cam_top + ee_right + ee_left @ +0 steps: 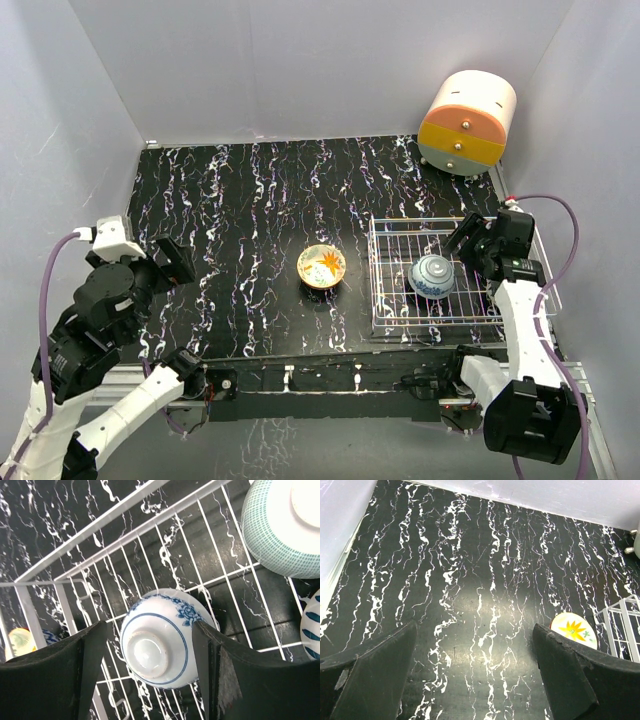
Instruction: Load the bowls into the dish rack
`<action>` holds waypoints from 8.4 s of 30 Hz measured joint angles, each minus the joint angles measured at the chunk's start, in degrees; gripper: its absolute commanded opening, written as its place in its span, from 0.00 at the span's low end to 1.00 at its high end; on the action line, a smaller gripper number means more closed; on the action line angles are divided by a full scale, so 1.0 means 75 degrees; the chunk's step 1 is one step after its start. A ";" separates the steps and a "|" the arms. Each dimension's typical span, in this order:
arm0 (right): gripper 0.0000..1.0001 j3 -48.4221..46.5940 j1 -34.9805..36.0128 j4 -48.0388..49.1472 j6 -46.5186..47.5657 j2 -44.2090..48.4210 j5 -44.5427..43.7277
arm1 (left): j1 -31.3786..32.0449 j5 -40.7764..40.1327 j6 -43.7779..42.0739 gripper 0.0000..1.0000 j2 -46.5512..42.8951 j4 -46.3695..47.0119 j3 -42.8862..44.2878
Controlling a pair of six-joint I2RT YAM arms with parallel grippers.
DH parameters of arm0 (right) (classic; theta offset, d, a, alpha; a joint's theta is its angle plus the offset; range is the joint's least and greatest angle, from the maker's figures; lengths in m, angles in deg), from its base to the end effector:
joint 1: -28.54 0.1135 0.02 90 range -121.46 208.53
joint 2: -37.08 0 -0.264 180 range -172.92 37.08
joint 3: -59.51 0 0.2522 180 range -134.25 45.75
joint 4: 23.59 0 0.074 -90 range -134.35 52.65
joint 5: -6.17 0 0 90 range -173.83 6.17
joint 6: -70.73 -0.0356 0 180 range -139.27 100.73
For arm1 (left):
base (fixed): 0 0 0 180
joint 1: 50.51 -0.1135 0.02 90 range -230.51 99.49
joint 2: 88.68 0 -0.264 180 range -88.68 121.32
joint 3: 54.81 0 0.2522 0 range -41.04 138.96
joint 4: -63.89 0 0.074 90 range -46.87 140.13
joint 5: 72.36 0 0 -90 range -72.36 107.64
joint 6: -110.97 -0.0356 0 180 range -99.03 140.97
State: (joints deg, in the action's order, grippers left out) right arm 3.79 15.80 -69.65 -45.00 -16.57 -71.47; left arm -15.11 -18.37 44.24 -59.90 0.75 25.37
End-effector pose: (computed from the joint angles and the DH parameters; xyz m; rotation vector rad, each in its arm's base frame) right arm 0.1907 -0.0353 0.2597 0.6700 2.2472 0.3645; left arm 0.0501 -0.0099 0.4168 -0.2646 1.7198 -0.1938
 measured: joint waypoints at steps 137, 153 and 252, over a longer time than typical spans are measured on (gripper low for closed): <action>0.85 -0.4444 0.9445 -0.0300 -0.0545 -0.5767 -0.3459 | 0.0006 -0.0600 0.0108 0.97 -0.0699 -0.0874 0.0160; 0.61 -0.4741 0.9547 -0.0152 -0.0554 -0.6881 -0.3695 | 0.0006 -0.0664 0.0195 0.97 -0.0790 -0.1023 0.0035; 0.08 0.0446 0.5330 0.2063 -0.3462 0.2247 -0.2984 | 0.0012 -0.0388 0.0163 0.97 -0.0857 -0.0848 0.0032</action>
State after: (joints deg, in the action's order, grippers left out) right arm 7.14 55.78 -54.17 -70.97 0.29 -93.85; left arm -15.02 -21.28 45.46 -66.33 -5.61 25.61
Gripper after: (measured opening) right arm 0.091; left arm 0.970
